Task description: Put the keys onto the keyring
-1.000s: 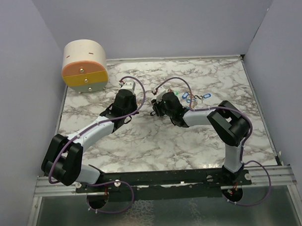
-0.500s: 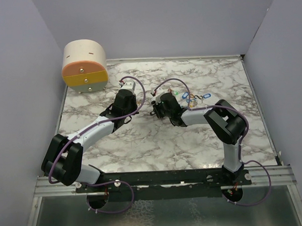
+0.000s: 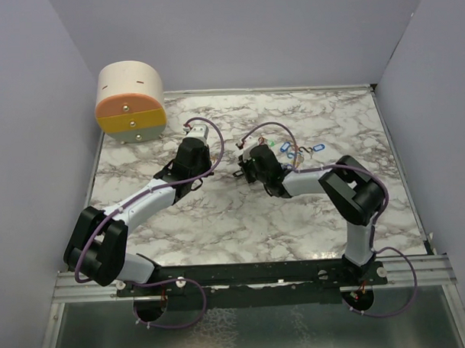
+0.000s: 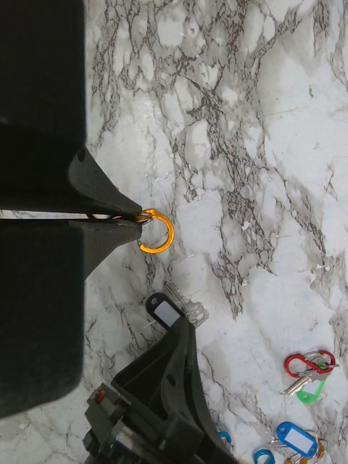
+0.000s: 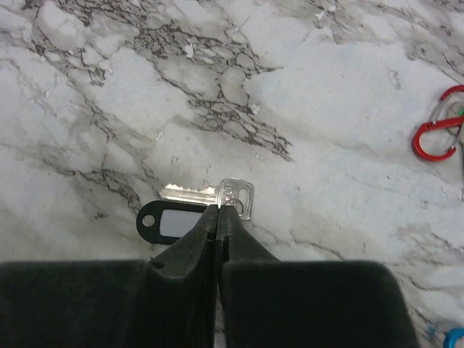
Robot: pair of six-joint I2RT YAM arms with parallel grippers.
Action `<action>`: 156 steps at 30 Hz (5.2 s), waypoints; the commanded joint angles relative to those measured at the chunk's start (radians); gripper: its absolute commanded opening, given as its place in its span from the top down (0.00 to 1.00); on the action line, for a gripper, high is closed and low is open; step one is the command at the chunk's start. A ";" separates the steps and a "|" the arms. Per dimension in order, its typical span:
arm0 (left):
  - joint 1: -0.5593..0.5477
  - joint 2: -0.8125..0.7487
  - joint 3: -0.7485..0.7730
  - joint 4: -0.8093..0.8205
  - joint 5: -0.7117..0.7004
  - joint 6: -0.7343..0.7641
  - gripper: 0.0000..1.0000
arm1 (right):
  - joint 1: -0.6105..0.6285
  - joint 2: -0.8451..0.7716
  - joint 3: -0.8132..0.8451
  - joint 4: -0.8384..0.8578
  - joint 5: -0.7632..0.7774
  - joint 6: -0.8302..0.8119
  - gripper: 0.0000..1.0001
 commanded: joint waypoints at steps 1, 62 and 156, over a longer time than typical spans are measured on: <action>0.002 0.004 0.011 0.020 0.004 0.007 1.00 | 0.001 -0.131 -0.089 0.094 0.023 0.013 0.99; -0.065 -0.035 0.018 0.136 0.311 -0.042 1.00 | -0.022 -0.459 -0.351 0.369 -0.425 0.084 0.99; -0.111 -0.007 0.050 0.133 0.309 -0.027 1.00 | -0.056 -0.437 -0.346 0.354 -0.374 0.115 0.99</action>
